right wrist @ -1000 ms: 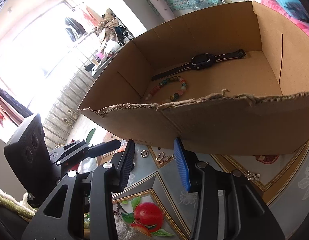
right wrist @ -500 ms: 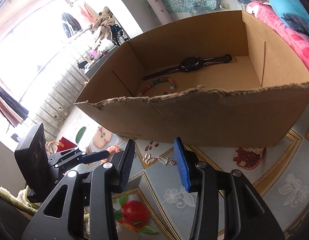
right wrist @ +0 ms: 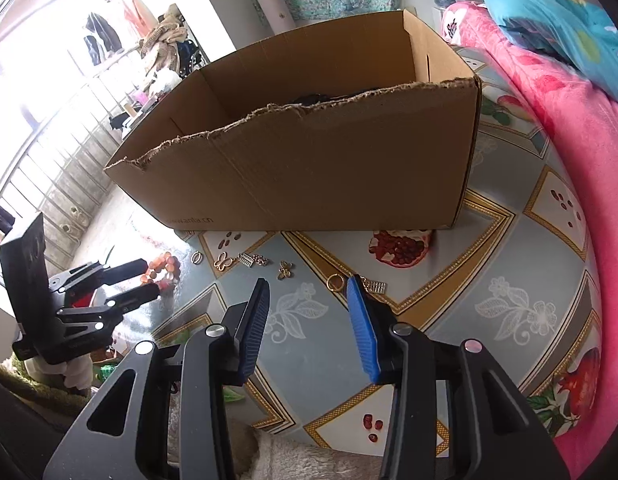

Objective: Organize jewelry
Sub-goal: 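Move the right tool out of the box toward the small gold ring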

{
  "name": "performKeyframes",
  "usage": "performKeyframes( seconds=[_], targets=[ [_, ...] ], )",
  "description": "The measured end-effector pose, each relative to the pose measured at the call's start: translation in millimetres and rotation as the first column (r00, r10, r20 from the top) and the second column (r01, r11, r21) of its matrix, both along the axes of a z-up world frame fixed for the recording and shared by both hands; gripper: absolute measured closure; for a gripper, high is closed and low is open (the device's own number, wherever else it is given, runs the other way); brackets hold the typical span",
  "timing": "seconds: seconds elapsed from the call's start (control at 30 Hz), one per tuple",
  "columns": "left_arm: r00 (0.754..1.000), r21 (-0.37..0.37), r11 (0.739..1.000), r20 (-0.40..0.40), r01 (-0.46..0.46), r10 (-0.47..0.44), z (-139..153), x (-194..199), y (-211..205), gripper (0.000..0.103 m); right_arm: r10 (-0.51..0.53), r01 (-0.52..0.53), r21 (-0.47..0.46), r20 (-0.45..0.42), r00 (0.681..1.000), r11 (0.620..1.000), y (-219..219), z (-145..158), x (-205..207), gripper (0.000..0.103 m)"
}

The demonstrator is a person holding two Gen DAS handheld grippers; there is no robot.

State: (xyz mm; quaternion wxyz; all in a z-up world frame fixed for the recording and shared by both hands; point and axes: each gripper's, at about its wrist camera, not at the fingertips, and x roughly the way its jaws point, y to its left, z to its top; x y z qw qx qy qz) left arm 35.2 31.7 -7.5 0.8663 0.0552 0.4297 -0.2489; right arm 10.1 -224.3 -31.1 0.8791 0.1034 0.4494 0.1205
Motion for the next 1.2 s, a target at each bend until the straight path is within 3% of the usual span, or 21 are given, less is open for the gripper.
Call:
performKeyframes(
  seconds=[0.37,0.5,0.73,0.83,0.93,1.1,1.2],
  targets=[
    [0.999,-0.024,0.999,0.038,0.032,-0.031,9,-6,-27,0.057,-0.014,0.017,-0.106,0.023,1.0,0.994,-4,-5,-6,0.076],
    [0.999,-0.013,0.999,0.031,0.039,-0.038,5,-6,-44,0.057,-0.013,0.015,-0.071,0.029,0.999,0.997,-3,-5,-7,0.078],
    [0.999,0.013,0.999,0.012,-0.043,0.042,-5,9,-52,0.057,0.029,-0.029,-0.012,0.036,0.999,1.0,13,-9,-4,0.078],
    [0.998,0.042,0.998,0.019,-0.056,0.056,-4,17,-52,0.073,0.051,-0.051,0.003,0.034,0.998,0.999,18,-10,-2,0.078],
    [0.998,0.104,0.993,0.032,-0.052,0.049,-6,23,-56,0.083,0.065,-0.066,0.013,0.036,0.997,0.998,21,-11,-1,0.078],
    [0.999,0.157,0.987,0.01,-0.04,0.039,-13,31,-63,0.083,0.069,-0.07,0.032,0.039,0.997,0.997,21,-12,1,0.078],
    [0.999,0.149,0.988,-0.001,-0.04,0.041,-14,35,-65,0.085,0.067,-0.069,0.039,0.042,0.997,0.997,19,-12,3,0.078]
  ],
)
